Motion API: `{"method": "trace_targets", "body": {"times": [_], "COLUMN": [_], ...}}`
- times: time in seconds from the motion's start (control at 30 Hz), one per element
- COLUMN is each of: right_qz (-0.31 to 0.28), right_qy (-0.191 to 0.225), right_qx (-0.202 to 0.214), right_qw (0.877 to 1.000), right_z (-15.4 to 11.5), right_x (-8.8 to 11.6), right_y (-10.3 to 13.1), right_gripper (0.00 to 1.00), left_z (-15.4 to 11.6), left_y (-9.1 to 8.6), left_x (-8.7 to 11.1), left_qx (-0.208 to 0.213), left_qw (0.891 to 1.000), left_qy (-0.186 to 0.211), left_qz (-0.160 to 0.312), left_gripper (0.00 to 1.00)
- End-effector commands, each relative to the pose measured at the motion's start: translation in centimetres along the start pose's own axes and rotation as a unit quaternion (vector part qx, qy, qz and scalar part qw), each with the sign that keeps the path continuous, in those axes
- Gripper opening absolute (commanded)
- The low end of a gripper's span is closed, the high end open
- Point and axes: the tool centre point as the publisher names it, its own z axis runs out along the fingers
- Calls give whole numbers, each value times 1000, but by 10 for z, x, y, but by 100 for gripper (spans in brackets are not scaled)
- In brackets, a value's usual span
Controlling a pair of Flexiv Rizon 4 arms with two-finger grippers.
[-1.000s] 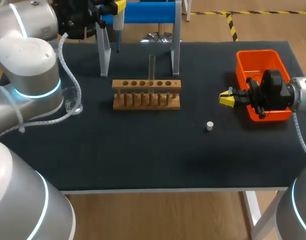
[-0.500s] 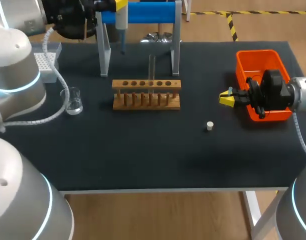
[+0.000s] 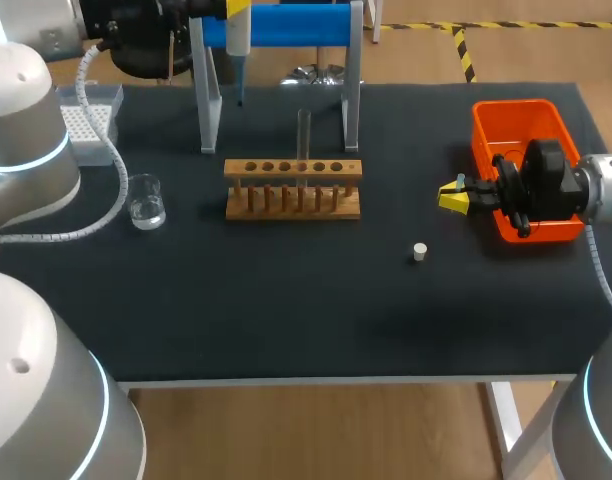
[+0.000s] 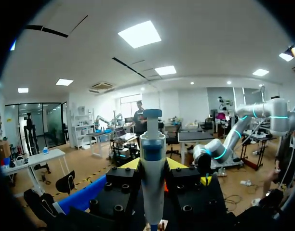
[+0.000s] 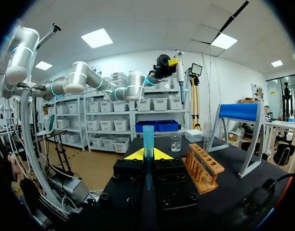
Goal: Invert the test tube, pick up the pipette, mount the tip to pipette, aspirate from beaker and dispense into the tube, eject the tip, return the pipette, and cap with the stopper.
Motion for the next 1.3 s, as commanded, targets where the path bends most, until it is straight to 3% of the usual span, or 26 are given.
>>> {"method": "trace_targets", "body": {"times": [0.03,0.53,0.9,1.3], "right_qz": [0,0,0,0], "right_qy": [-1,-1,-1,-1], "right_qx": [1,1,1,1], "right_qw": [1000,1000,1000,1000], "right_z": [0,0,0,0], "right_x": [1,1,1,1], "right_y": [0,0,0,0], "right_gripper": [0,0,0,0], "left_z": [3,49,55,44], "left_y": [-2,-47,-44,-32], "left_x": [3,70,109,114], "left_qx": [1,39,50,52], "left_qw": [1000,991,987,982], "left_qy": [10,128,153,173], "left_qz": [3,5,-29,-52], "left_gripper": [0,0,0,0]}}
